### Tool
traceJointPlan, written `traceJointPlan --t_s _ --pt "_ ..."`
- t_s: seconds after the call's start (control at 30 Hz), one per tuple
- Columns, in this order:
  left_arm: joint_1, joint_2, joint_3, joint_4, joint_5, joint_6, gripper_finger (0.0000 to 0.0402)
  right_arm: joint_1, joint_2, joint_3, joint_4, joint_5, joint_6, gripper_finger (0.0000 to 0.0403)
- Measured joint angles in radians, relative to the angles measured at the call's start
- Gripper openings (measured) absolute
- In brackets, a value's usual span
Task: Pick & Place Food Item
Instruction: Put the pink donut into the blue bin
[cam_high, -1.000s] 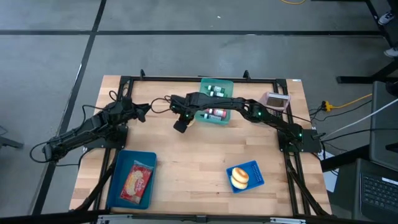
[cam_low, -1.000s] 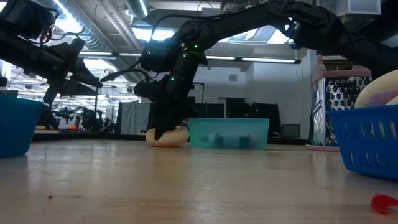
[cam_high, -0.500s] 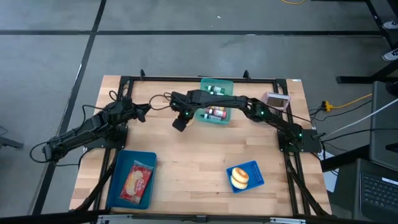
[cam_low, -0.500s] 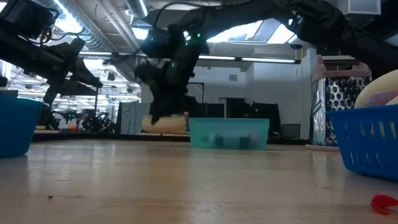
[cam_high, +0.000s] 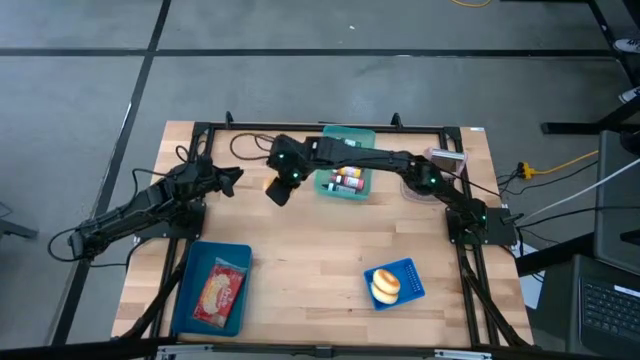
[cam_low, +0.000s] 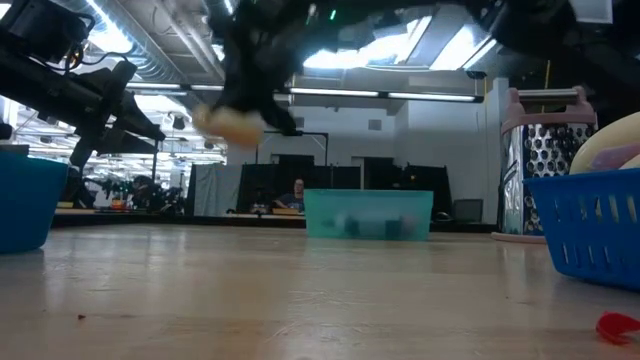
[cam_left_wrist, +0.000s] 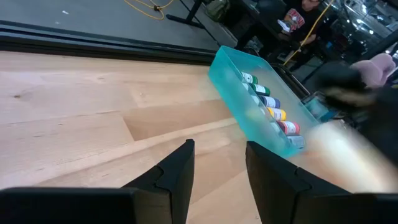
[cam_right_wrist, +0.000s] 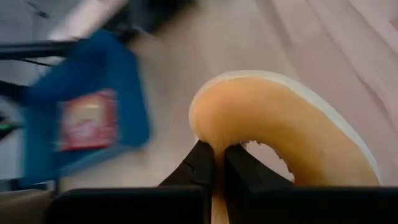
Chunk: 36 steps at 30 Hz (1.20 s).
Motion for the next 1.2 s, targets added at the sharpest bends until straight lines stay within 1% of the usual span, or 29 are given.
traceJointPlan --t_s 0.13,0.33,0.5,0.57,0.7,0.83,0.97,1.13,1.2 --pt "0.0 0.0 0.0 0.0 0.004 0.001 0.0139 0.023 -0.098 0.0 0.027 -0.022 0.004 0.0013" --pt "0.0 0.0 0.0 0.0 0.017 0.001 0.0139 0.067 -0.296 0.004 0.148 -0.025 0.002 0.0013" --pt "0.0 0.0 0.0 0.0 0.031 0.01 0.0139 0.121 -0.44 0.003 0.141 0.058 0.023 0.0013" --pt "0.0 0.0 0.0 0.0 0.033 0.01 0.0139 0.164 -0.484 0.003 0.145 0.1 0.024 0.0013" --pt "0.0 0.0 0.0 0.0 0.033 0.01 0.0139 0.263 -0.556 0.004 0.089 0.232 0.035 0.0013" --pt "0.0 0.0 0.0 0.0 0.042 0.01 0.0139 0.368 -0.585 0.004 -0.005 0.377 0.091 0.0013" --pt "0.0 0.0 0.0 0.0 0.066 0.01 0.0139 0.475 -0.59 0.003 -0.115 0.495 0.177 0.0013" --pt "0.0 0.0 0.0 0.0 0.085 0.012 0.0139 0.576 -0.592 -0.069 -0.073 0.628 0.284 0.0013" --pt "0.0 0.0 0.0 0.0 0.088 0.012 0.0139 0.617 -0.601 -0.128 0.002 0.69 0.29 0.0013"
